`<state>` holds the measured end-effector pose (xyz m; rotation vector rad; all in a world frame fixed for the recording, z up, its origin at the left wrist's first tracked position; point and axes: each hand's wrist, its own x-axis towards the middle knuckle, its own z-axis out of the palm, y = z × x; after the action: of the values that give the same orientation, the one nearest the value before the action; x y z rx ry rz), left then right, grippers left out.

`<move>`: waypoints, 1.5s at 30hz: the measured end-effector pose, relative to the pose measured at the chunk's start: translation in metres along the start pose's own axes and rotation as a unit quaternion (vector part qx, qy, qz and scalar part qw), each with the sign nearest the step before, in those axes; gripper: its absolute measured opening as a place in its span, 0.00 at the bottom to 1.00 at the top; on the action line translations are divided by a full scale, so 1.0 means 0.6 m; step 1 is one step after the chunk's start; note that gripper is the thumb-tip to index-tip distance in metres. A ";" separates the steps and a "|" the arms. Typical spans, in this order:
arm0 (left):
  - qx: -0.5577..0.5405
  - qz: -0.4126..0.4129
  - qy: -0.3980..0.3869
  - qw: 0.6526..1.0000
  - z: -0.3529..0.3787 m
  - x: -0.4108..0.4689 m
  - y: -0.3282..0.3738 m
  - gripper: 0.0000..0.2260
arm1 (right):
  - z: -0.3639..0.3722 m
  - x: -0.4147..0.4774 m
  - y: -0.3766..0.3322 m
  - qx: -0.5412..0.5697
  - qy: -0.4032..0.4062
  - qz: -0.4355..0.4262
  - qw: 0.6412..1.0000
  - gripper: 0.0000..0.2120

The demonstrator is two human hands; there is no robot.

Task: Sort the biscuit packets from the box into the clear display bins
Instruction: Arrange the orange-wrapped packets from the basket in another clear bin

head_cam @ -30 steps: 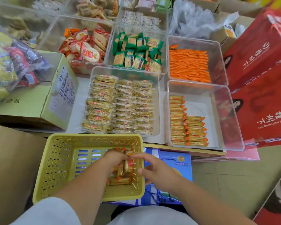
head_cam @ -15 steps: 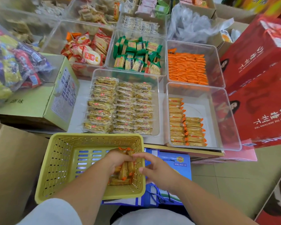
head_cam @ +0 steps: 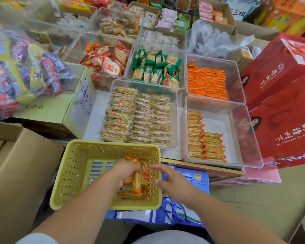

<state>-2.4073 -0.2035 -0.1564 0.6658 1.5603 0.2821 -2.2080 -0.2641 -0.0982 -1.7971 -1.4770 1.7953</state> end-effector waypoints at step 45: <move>-0.584 0.202 -0.019 0.786 -0.149 -0.194 -0.204 0.23 | 0.115 0.195 -0.108 -0.826 -0.239 -0.032 0.510 0.15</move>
<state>-2.5264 -0.3480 -0.1178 -0.0206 0.8919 1.4088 -2.3254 -0.1812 -0.1422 -1.2011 -4.1322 0.2027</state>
